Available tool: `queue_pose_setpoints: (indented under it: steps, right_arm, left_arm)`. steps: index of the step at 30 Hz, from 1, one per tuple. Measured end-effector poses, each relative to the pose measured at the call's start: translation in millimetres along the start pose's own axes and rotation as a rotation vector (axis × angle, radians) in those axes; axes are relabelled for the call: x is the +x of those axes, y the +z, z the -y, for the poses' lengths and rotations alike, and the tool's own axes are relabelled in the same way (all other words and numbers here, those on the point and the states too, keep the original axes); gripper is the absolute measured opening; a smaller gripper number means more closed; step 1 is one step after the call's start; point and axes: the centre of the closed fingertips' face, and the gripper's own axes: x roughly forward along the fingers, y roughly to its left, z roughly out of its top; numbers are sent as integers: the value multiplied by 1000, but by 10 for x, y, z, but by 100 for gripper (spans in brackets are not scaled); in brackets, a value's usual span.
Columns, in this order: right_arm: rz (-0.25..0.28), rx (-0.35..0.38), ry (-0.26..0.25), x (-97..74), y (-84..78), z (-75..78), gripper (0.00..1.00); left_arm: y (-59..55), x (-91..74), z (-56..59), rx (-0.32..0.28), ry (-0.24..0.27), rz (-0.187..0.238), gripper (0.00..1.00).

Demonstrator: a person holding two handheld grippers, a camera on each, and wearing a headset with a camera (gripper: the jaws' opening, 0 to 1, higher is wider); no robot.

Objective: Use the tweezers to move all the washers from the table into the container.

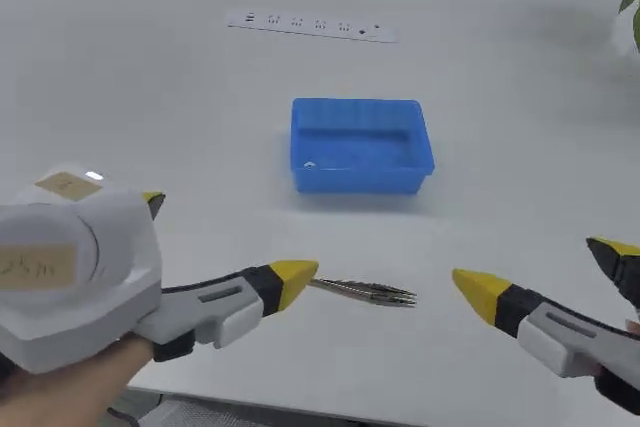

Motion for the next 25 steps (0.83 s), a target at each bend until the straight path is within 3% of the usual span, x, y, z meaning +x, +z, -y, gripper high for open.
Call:
queue_pose_setpoints:
  steps: [6,13,25]
  right_arm:
    - [9,-11,-47,-88,-44,83,91]
    - [6,-10,-44,-97,-78,46,94]
    - [12,-7,-38,-85,-73,58,93]
  left_arm:
    - [-18,-72,7,-15,18,2,99]
    - [-74,-72,57,15,14,-24,99]
    - [-102,-75,58,23,21,-28,99]
